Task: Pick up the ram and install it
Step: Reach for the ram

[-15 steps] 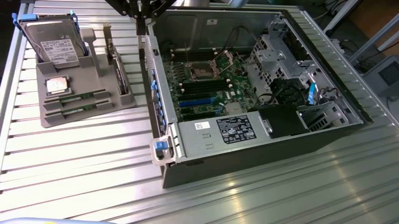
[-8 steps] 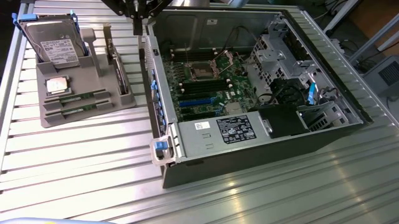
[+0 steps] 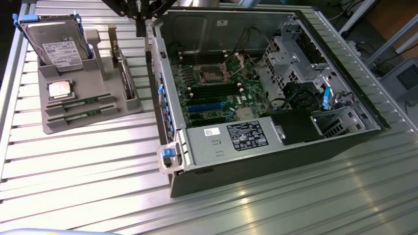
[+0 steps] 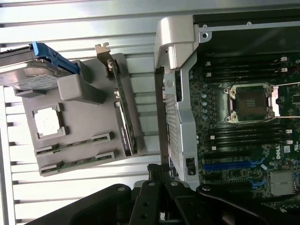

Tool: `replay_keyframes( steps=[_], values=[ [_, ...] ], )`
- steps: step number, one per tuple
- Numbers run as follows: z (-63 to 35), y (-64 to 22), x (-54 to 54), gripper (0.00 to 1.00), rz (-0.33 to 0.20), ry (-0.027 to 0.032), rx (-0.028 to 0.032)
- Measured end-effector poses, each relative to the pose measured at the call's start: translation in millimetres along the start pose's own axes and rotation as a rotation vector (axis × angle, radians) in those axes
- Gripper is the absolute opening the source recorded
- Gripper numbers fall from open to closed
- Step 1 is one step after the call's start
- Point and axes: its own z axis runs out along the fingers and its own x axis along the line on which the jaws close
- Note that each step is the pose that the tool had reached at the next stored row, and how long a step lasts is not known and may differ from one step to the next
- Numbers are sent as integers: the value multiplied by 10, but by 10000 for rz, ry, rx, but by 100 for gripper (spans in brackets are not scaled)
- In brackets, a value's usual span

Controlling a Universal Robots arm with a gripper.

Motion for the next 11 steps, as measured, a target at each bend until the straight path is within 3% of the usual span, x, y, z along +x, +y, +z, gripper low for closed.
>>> replay_keyframes(
  steps=[11],
  values=[
    [-2, -6, 77, 11, 0, 1, 1]
  ],
)
